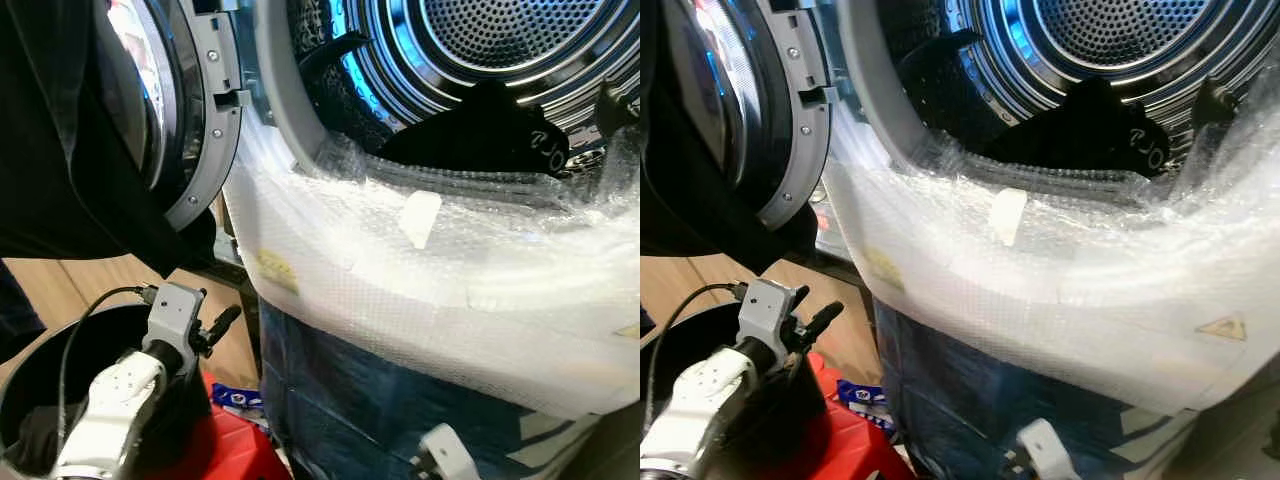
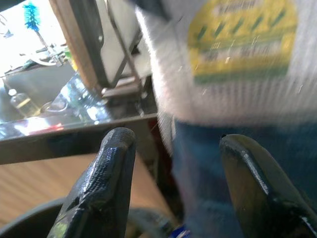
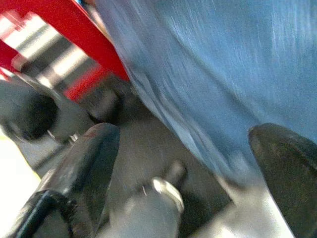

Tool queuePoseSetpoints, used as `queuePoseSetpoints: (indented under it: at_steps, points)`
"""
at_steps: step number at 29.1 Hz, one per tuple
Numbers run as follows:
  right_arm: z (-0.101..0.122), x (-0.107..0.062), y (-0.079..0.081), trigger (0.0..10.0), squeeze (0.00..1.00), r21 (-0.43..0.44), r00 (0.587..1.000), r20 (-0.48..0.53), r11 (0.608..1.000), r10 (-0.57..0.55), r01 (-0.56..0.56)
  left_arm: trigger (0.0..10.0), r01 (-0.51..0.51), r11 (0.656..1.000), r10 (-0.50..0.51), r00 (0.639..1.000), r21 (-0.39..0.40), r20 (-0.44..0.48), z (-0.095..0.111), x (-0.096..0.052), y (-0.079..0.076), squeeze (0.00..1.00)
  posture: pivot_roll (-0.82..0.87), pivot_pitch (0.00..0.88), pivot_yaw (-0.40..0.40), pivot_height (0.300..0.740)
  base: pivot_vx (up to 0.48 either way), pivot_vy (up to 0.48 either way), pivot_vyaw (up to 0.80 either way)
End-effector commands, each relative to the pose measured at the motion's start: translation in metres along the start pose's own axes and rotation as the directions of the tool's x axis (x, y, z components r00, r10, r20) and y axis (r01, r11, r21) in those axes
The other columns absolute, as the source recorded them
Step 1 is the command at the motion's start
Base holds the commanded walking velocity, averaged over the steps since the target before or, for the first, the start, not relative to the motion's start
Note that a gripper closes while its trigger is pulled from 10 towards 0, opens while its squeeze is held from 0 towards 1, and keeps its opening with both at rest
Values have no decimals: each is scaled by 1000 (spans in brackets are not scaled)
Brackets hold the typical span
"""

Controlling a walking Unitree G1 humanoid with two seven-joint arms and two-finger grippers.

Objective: Clothes washing

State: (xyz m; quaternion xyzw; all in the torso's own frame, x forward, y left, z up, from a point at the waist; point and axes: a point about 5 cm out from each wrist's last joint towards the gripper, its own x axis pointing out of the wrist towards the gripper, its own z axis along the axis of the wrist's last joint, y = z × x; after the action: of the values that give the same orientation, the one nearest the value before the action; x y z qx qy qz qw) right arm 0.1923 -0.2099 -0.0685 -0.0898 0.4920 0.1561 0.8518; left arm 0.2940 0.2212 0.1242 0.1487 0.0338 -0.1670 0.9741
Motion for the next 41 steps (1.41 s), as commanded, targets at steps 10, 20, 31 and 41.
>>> queuePoseSetpoints:
  at_steps: [10,20,31,41]
  points:
    - [-25,10,22,10000,0,-55,983,-133,992,-123,116,10000,144,982,-129,984,121,-121,18,-29,27,0,116,0,106,740,0,0,0]
    - [-55,10,43,10000,0,30,957,-245,986,-154,166,10000,276,958,-244,928,81,-280,3,-47,10,0,179,0,89,740,0,0,0]
    - [-63,8,45,10000,0,25,954,-265,988,-137,149,10000,325,938,-240,860,121,-451,-20,-66,4,0,157,0,95,740,0,0,0]
    - [-35,12,34,10000,0,115,977,-104,973,-188,200,10000,252,963,-198,899,93,-391,-11,-61,5,0,181,0,77,740,0,0,0]
